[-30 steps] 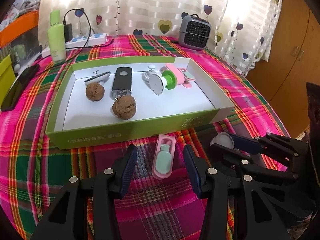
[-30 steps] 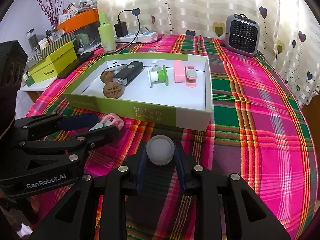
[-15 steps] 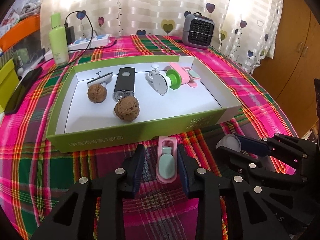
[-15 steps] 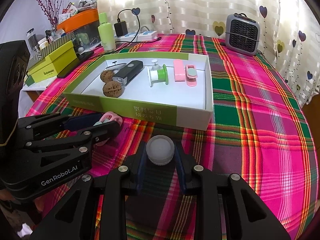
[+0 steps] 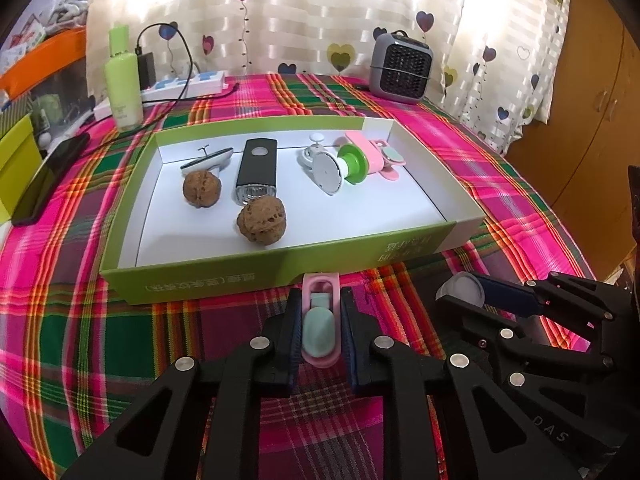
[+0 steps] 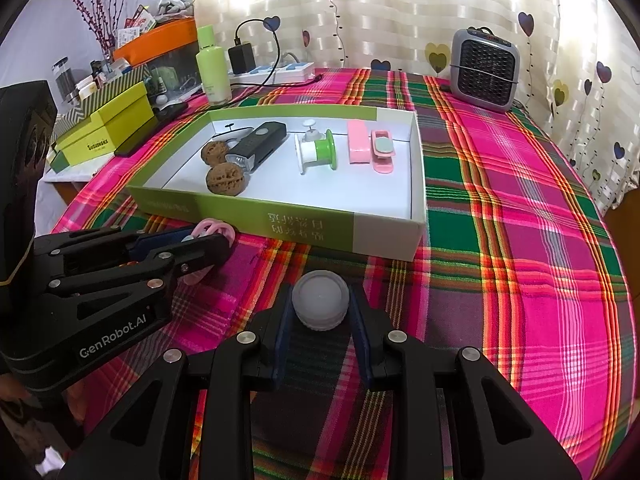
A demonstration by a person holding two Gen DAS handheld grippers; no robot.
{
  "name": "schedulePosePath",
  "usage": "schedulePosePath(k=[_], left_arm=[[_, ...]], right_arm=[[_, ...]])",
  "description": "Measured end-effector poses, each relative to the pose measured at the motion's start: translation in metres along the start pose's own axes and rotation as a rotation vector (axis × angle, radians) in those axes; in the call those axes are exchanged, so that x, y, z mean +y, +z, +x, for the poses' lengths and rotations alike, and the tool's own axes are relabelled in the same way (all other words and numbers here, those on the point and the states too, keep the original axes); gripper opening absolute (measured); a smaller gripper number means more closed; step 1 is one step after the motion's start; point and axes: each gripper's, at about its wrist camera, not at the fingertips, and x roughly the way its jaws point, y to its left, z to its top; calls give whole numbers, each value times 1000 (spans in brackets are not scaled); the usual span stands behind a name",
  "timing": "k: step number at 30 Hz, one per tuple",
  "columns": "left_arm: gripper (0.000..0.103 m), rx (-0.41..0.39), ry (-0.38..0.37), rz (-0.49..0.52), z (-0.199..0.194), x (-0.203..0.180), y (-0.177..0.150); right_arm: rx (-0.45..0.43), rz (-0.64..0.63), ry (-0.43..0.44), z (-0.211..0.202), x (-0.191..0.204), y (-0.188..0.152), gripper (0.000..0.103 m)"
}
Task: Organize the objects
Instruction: 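Carry the frosted lid with the right tool into the tray while the left tool carries the pink clip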
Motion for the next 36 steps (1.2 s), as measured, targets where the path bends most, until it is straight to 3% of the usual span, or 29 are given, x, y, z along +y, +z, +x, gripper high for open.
schedulePosePath(k=[14, 36], left_arm=[[16, -13, 1, -4, -13, -1, -1], [16, -74, -20, -17, -34, 1, 23]], right_arm=[[-18, -2, 26, -8, 5, 4, 29], [-74, -9, 48, -23, 4, 27, 29]])
